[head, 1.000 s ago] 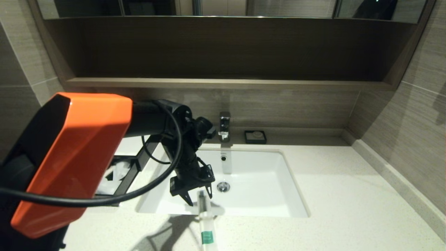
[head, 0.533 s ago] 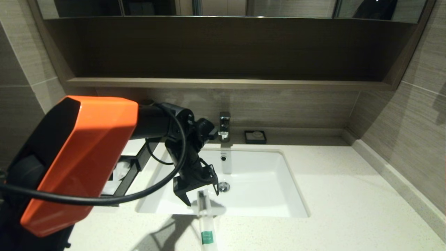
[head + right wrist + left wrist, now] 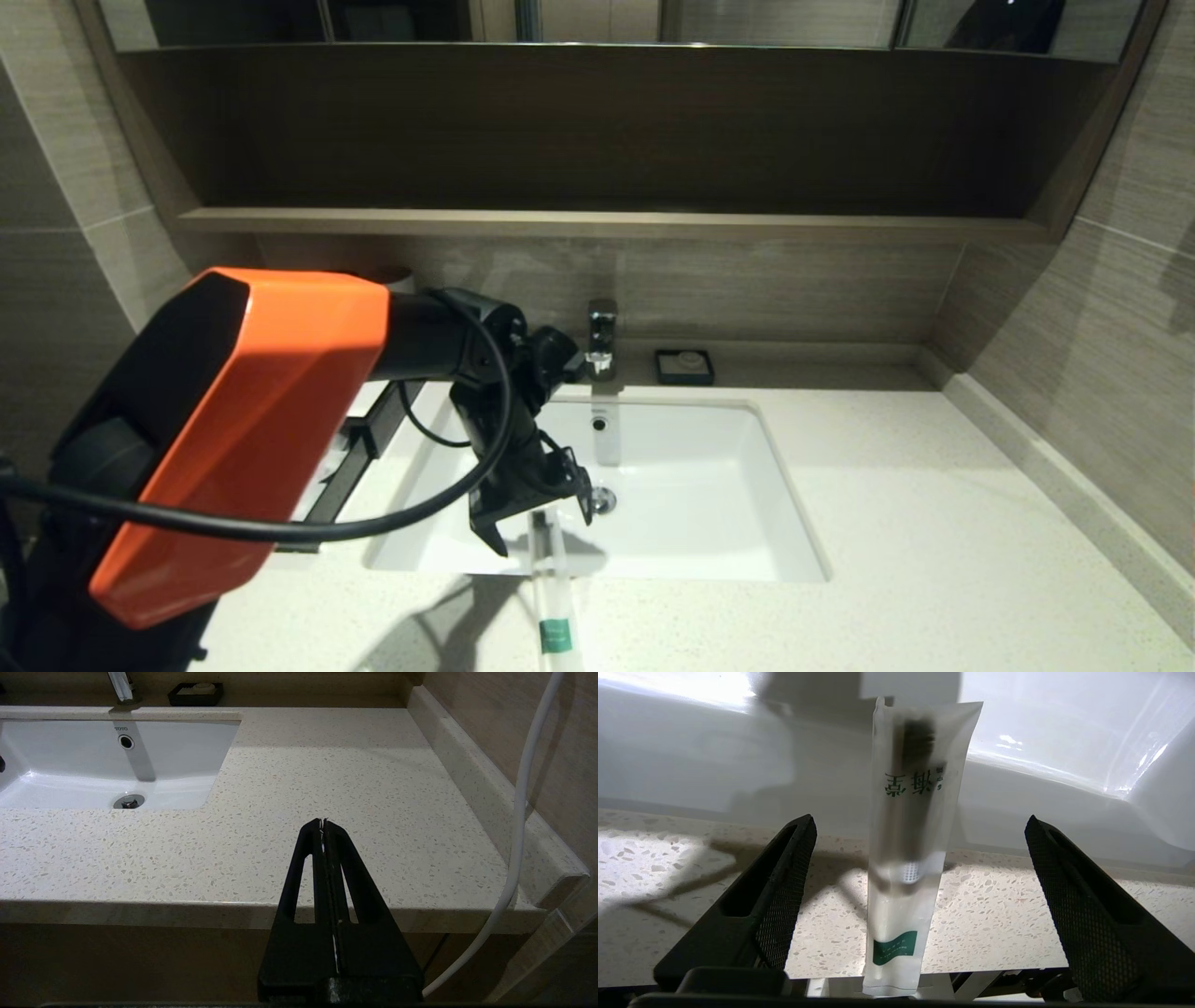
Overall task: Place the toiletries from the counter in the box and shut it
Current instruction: Pick up the bathroom toiletry
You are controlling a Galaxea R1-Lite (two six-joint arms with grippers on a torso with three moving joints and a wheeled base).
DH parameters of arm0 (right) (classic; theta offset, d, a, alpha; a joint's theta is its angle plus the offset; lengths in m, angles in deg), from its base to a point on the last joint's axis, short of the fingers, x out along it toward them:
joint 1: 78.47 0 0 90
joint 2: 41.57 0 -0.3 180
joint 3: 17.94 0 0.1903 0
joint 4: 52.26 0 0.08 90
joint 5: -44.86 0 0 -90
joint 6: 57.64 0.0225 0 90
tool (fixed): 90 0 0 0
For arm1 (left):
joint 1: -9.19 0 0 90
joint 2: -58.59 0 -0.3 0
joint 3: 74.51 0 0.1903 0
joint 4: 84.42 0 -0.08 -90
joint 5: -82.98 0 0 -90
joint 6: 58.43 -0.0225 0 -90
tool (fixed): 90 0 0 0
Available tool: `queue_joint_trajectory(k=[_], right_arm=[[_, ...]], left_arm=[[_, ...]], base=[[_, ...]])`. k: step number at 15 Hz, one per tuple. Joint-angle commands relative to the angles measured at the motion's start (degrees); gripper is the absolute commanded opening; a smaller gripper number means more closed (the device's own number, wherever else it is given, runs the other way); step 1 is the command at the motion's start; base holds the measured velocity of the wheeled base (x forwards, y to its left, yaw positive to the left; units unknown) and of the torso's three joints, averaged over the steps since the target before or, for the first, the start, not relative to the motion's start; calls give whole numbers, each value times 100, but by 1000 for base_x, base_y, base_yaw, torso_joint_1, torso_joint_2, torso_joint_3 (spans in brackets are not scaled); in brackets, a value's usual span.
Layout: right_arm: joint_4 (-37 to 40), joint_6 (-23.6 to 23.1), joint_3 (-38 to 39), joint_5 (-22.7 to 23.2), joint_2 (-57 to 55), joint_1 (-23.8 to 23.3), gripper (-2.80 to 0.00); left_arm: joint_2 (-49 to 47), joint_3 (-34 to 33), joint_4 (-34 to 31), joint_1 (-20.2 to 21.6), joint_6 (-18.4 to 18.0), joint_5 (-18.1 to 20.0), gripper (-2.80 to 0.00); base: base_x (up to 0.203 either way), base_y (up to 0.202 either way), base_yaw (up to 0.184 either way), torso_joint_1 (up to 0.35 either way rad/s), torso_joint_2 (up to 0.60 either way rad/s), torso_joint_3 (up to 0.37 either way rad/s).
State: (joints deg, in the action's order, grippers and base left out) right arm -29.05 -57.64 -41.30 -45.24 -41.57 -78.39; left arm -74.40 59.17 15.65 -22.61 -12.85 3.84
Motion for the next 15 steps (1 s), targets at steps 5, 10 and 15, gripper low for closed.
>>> queue_joint_trajectory(k=[5,10,15], right_arm=[[-2,0,9,1,0,1,-280],[-2,0,9,1,0,1,-280],[-2,0,9,1,0,1,-280]], left_arm=[[-104,-1,103,-1,20,4,0],[-164,1,197,-1,-30,4,0],[-165,-1,155,-1,-32,-23,0]], base=[[0,0,0,0,0,0],[0,0,0,0,0,0],[0,0,0,0,0,0]])
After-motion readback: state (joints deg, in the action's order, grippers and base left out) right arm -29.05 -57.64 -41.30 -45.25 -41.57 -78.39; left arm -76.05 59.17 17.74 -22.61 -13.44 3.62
